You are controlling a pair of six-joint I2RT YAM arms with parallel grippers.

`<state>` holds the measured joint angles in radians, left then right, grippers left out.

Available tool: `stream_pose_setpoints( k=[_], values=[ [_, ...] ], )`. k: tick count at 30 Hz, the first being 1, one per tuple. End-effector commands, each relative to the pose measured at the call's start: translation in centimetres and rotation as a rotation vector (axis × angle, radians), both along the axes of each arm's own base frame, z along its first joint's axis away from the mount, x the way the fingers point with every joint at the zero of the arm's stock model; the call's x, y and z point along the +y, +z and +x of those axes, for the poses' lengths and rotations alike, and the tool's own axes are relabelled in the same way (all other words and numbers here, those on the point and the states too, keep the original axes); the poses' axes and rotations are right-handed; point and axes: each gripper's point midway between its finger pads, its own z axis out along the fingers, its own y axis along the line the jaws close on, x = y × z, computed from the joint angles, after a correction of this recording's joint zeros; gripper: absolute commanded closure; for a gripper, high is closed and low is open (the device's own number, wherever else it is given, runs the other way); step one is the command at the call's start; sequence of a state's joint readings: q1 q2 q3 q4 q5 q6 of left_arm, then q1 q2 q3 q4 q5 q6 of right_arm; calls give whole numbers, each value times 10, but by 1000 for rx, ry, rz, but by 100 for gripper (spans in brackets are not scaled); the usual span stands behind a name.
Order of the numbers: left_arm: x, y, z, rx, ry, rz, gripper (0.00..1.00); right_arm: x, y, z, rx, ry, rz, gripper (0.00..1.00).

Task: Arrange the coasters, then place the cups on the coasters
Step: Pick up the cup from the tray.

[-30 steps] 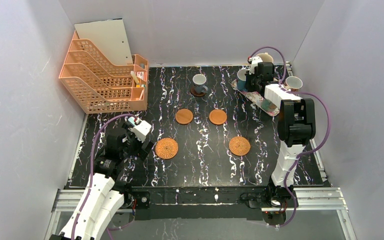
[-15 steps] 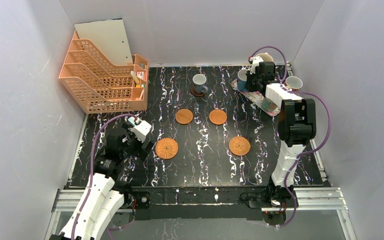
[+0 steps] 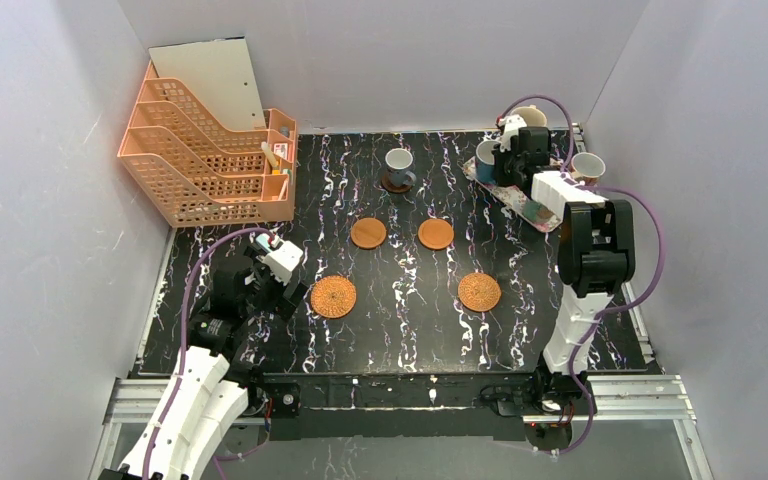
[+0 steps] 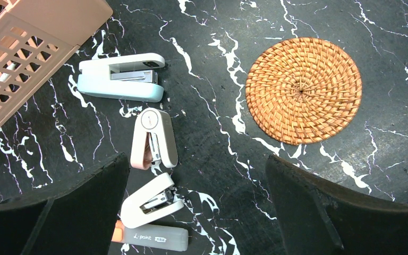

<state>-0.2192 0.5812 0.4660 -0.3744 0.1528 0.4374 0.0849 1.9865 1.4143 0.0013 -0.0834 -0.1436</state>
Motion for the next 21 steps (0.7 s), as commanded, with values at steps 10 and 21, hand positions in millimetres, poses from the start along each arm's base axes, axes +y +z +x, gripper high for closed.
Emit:
stream_pose_setpoints(
  k=[10,21],
  values=[
    [1,-1,-1,-2,6,1,2,4,111,2,-310,51,10,99],
    [9,3,3,-34,55,16,2,16,143,-18,-348,119,52,99]
  ],
)
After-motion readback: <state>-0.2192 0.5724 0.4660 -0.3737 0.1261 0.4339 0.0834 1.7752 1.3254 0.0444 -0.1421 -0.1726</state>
